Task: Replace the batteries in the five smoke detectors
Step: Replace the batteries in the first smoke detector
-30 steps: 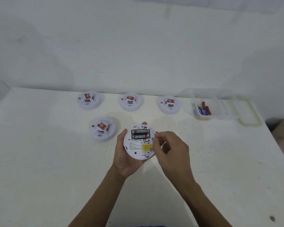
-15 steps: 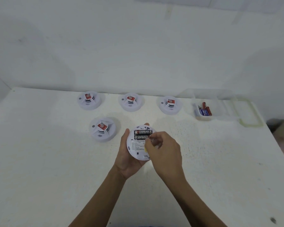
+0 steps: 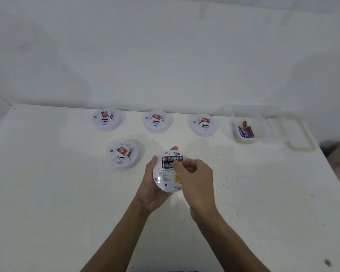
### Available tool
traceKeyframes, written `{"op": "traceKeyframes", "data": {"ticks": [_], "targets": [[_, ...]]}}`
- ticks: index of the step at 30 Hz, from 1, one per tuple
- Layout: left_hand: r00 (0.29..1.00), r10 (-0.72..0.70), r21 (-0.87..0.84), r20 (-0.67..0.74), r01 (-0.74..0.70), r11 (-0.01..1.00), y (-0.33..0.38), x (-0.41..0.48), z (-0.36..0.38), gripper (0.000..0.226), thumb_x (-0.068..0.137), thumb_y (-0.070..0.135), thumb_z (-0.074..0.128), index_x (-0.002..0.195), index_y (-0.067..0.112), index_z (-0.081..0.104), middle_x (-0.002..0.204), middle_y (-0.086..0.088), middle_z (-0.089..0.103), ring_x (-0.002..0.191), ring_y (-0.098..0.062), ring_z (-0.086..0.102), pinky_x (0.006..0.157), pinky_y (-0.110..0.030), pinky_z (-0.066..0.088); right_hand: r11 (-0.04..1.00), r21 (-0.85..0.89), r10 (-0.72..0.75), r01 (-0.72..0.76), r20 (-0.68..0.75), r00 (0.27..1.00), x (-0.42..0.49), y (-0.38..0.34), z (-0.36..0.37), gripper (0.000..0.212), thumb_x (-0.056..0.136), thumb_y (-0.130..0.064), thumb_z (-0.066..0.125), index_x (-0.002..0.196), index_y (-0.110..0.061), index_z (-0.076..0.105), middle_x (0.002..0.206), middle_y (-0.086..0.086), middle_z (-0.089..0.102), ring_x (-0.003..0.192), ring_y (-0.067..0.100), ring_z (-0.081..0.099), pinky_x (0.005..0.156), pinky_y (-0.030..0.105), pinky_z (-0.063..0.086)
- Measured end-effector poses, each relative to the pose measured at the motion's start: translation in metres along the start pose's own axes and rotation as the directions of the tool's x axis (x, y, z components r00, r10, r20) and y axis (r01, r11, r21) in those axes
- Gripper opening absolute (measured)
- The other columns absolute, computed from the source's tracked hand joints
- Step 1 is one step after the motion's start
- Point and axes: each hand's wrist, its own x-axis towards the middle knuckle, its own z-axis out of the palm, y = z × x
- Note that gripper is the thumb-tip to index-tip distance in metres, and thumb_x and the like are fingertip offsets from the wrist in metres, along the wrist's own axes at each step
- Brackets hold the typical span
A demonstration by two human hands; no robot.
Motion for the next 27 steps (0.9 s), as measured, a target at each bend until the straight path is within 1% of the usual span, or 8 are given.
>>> {"op": "traceKeyframes", "data": {"ticks": [7, 10, 14, 17, 19, 21, 24, 27], "targets": [[1.000, 0.008, 0.009, 0.001, -0.008, 1.000, 0.002, 0.002, 0.000, 0.073, 0.062, 0.057, 0.078, 0.125, 0.026, 0.061, 0.130, -0.013, 0.058, 0.113, -0.032, 0.059, 0.088, -0.045, 0.052, 0.992, -0.098, -0.093, 0.085, -0.081, 0.992, -0.001, 0.001, 0.004, 0.023, 0.086, -0.034, 0.066, 0.100, -0.020, 0.055, 0.085, -0.016, 0.058, 0.080, 0.006, 0.063, 0.075, 0.023, 0.056], [1.000, 0.013, 0.003, 0.015, -0.013, 1.000, 0.003, 0.002, 0.002, 0.072, 0.062, 0.057, 0.078, 0.124, 0.024, 0.062, 0.128, -0.013, 0.060, 0.114, -0.032, 0.060, 0.088, -0.047, 0.052, 0.975, -0.148, -0.181, 0.165, -0.103, 0.978, -0.001, 0.001, 0.006, 0.021, 0.087, -0.034, 0.066, 0.097, -0.024, 0.051, 0.083, -0.020, 0.054, 0.078, 0.003, 0.059, 0.073, 0.016, 0.053], [0.999, 0.037, 0.041, 0.000, -0.037, 0.998, 0.003, 0.003, 0.002, 0.074, 0.058, 0.061, 0.078, 0.121, 0.024, 0.065, 0.132, -0.011, 0.057, 0.122, -0.034, 0.051, 0.102, -0.051, 0.040, 0.931, -0.047, -0.366, 0.363, -0.107, 0.925, 0.000, 0.000, 0.004, 0.023, 0.087, -0.017, 0.066, 0.091, -0.028, 0.047, 0.088, -0.017, 0.056, 0.083, 0.003, 0.060, 0.066, 0.006, 0.048], [0.999, 0.014, -0.015, 0.044, -0.013, 1.000, 0.006, 0.000, 0.003, 0.070, 0.062, 0.057, 0.078, 0.121, 0.021, 0.065, 0.128, -0.013, 0.060, 0.114, -0.032, 0.058, 0.095, -0.048, 0.049, 0.848, -0.060, -0.529, 0.527, -0.021, 0.848, 0.009, -0.001, -0.003, 0.032, 0.086, -0.007, 0.061, 0.088, -0.033, 0.043, 0.090, -0.009, 0.056, 0.089, 0.009, 0.062, 0.072, 0.015, 0.053], [0.999, 0.005, -0.028, 0.049, -0.003, 1.000, 0.008, -0.002, 0.003, 0.069, 0.063, 0.055, 0.079, 0.121, 0.019, 0.065, 0.125, -0.013, 0.062, 0.111, -0.031, 0.061, 0.089, -0.046, 0.052, 0.765, -0.131, -0.623, 0.631, 0.101, 0.776, 0.017, -0.005, -0.010, 0.025, 0.084, -0.009, 0.054, 0.089, -0.030, 0.042, 0.089, -0.004, 0.052, 0.087, 0.013, 0.061, 0.070, 0.024, 0.055], [0.999, 0.005, -0.017, 0.046, -0.004, 1.000, 0.009, -0.003, 0.003, 0.067, 0.065, 0.056, 0.077, 0.120, 0.019, 0.066, 0.124, -0.013, 0.063, 0.110, -0.030, 0.062, 0.089, -0.044, 0.052, 0.644, -0.235, -0.674, 0.728, 0.275, 0.686, 0.024, -0.009, -0.016, 0.017, 0.081, -0.016, 0.045, 0.090, -0.029, 0.041, 0.090, -0.004, 0.047, 0.082, 0.010, 0.057, 0.062, 0.022, 0.051], [1.000, 0.009, 0.038, 0.021, -0.010, 0.999, 0.009, -0.003, 0.003, 0.059, 0.066, 0.060, 0.074, 0.113, 0.023, 0.070, 0.115, -0.010, 0.067, 0.104, -0.027, 0.064, 0.091, -0.043, 0.050, 0.380, -0.391, -0.661, 0.838, 0.519, 0.542, 0.034, -0.013, -0.019, 0.008, 0.081, -0.027, 0.035, 0.089, -0.028, 0.036, 0.087, -0.006, 0.036, 0.068, 0.011, 0.053, 0.050, 0.014, 0.042], [1.000, 0.002, 0.038, 0.004, -0.002, 0.999, 0.007, -0.003, 0.001, 0.058, 0.065, 0.059, 0.075, 0.111, 0.022, 0.070, 0.111, -0.010, 0.068, 0.100, -0.028, 0.065, 0.089, -0.042, 0.050, 0.154, -0.457, -0.622, 0.876, 0.644, 0.445, 0.044, -0.011, -0.018, 0.009, 0.088, -0.024, 0.043, 0.096, -0.023, 0.041, 0.082, -0.003, 0.042, 0.060, 0.011, 0.045, 0.049, 0.020, 0.038]]}}
